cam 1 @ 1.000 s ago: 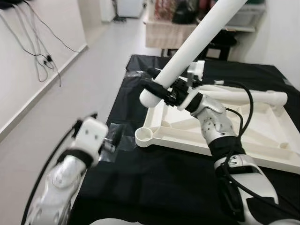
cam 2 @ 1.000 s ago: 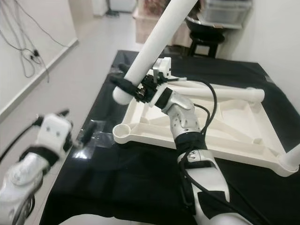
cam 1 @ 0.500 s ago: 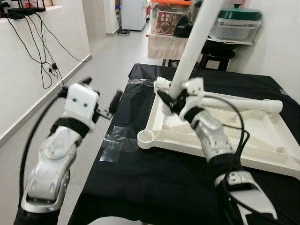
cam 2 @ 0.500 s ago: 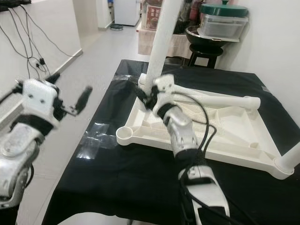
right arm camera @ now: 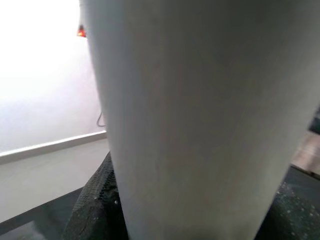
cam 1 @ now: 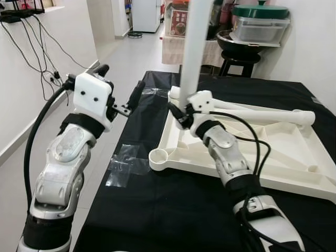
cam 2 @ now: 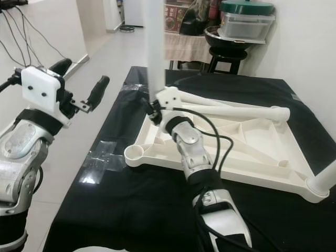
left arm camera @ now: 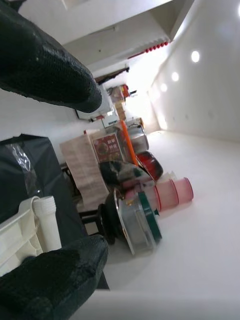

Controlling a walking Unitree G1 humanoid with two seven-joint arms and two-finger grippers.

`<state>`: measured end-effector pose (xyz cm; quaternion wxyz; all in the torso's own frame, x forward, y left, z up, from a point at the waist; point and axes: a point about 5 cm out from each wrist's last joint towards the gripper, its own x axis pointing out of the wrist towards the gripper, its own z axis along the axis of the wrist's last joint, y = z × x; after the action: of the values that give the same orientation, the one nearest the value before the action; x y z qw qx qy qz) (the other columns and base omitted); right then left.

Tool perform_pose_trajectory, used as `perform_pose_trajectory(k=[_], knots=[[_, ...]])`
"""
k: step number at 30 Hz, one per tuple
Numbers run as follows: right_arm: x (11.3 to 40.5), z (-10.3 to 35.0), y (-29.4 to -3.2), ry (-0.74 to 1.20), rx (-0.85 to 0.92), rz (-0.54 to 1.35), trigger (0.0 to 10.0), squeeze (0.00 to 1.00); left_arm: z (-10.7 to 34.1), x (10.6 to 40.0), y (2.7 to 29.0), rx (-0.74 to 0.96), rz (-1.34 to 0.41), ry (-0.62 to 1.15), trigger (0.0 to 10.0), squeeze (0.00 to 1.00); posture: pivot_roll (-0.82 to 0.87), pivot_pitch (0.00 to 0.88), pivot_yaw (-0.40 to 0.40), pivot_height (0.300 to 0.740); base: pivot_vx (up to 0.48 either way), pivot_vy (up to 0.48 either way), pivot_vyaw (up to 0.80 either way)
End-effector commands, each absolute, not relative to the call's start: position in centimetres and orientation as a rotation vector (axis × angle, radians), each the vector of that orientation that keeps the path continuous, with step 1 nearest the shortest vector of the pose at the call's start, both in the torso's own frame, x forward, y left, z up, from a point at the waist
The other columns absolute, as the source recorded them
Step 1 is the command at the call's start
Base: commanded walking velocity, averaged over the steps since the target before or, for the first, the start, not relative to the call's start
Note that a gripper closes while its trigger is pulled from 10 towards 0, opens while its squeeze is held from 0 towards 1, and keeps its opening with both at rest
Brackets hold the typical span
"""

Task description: Building children table

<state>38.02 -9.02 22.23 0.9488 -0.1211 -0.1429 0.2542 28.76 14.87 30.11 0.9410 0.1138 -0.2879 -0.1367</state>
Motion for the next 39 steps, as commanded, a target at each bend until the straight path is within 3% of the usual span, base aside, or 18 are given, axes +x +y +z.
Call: perform_pose_trajectory(k=[1,10,17,18,19,20,26,35,36,39], knots=[[37.6,22.1,-8.2,-0.312,-0.262,0.558,10.0,0.00,30.4,28.8,14.2,0.214,-0.326,-0.607,10.0,1.00,0.07,0.000,-0.042,0.740,0.000,0.000,0.00],[38.2,21.8,-7.4,-0.266,-0.282,0.525,10.0,0.00,31.1,27.5,11.4,0.132,-0.626,-0.633,10.0,1.00,0.07,0.000,-0.045,0.740,0.000,0.000,0.00],[37.8,22.3,-6.4,-0.297,-0.263,0.582,10.0,0.00,31.0,27.6,10.9,0.126,-0.637,-0.636,10.0,1.00,0.07,0.000,-0.044,0.740,0.000,0.000,0.00],[37.4,22.4,-5.8,-0.316,-0.263,0.626,10.0,0.00,31.1,27.7,11.0,0.127,-0.625,-0.637,10.0,0.62,0.07,0.000,-0.044,0.740,0.000,0.000,0.00],[37.2,22.5,-5.5,-0.329,-0.264,0.653,10.0,0.00,31.1,27.8,11.1,0.127,-0.617,-0.638,10.0,0.62,0.07,0.000,-0.044,0.740,0.000,0.000,0.00],[36.7,22.5,-5.0,-0.343,-0.266,0.696,10.0,0.00,31.1,27.9,11.1,0.126,-0.611,-0.638,10.0,0.00,0.06,0.000,-0.042,0.740,0.000,0.000,0.00],[34.7,22.0,-2.9,-0.387,-0.304,0.884,10.0,0.00,31.3,28.4,11.5,0.104,-0.598,-0.648,10.0,0.00,0.05,0.000,-0.037,0.740,0.000,0.000,0.00],[34.2,21.5,-2.5,-0.382,-0.327,0.920,10.0,0.00,31.3,28.5,11.5,0.102,-0.601,-0.648,10.0,0.00,0.05,0.000,-0.034,0.740,0.000,0.000,0.00],[34.3,21.0,-2.7,-0.358,-0.343,0.910,10.0,0.00,31.3,28.6,11.3,0.091,-0.604,-0.651,0.0,0.00,0.04,0.000,-0.030,0.740,0.000,0.000,0.00],[34.5,20.7,-3.0,-0.338,-0.355,0.895,10.0,0.00,31.4,28.6,11.2,0.085,-0.606,-0.655,0.0,0.00,0.04,0.000,-0.030,0.740,0.000,0.000,0.00]])
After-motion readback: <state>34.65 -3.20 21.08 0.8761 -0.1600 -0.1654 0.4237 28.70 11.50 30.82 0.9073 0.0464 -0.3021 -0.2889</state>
